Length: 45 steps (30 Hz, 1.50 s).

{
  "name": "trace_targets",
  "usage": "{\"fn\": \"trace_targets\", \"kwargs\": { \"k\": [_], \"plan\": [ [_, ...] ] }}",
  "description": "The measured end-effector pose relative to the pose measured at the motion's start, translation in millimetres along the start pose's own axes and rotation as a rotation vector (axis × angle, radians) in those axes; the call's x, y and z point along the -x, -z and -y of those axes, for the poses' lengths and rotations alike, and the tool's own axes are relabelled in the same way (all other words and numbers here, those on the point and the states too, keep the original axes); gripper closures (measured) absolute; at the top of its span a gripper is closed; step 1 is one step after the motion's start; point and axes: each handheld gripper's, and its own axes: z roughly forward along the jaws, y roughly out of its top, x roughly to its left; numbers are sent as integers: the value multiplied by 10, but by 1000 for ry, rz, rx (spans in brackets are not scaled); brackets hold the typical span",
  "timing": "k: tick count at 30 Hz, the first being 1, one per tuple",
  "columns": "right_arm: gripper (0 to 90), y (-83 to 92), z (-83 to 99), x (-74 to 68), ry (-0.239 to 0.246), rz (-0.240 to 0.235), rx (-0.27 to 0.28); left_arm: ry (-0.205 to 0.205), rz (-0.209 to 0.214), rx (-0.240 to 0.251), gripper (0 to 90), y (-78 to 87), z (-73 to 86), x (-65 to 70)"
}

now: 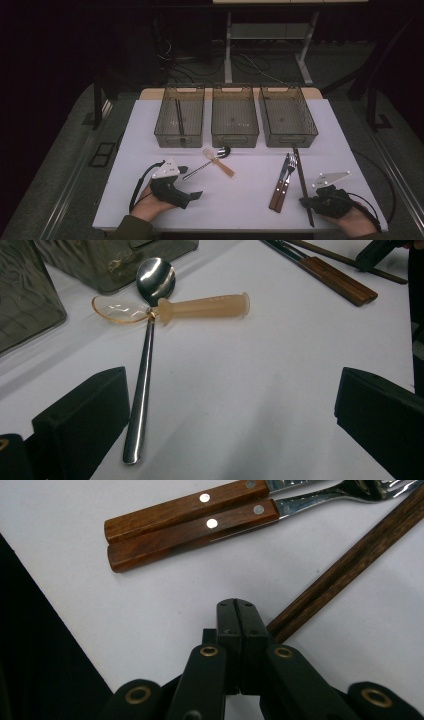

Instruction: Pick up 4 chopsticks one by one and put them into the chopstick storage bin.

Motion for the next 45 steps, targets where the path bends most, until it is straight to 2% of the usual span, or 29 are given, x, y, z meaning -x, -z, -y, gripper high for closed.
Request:
{"fn": "trace_targets", "kwargs": {
  "k": [5,8,16,18,21,25,27,36,40,45],
  "plan": [
    [891,21,16,22,-6,9,-1,1,0,0,4,-3,-1,1],
    [891,26,22,31,-5,33,-14,-1,0,-1,4,-2,-1,1],
    [886,49,37,73,-7,38,-13,-1,1,-1,4,-4,0,0],
    [880,103,35,102,-34,38,13,-1,2,-2,4,-5,0,-1],
    [881,176,43,177,-65,73,50,-4,3,-4,5,-11,0,-2],
    [880,174,55,239,-85,82,56,-5,3,-5,5,-13,-2,3],
    [862,170,47,252,-87,84,59,-4,3,-4,5,-11,-2,2],
    [638,149,7,302,-126,120,92,-3,4,-4,5,-16,-1,-1],
    [608,125,-28,352,-146,133,102,-5,2,-5,5,-14,-2,-1],
    [613,89,-135,473,-178,145,125,3,3,-4,5,-25,0,5]
  ]
}}
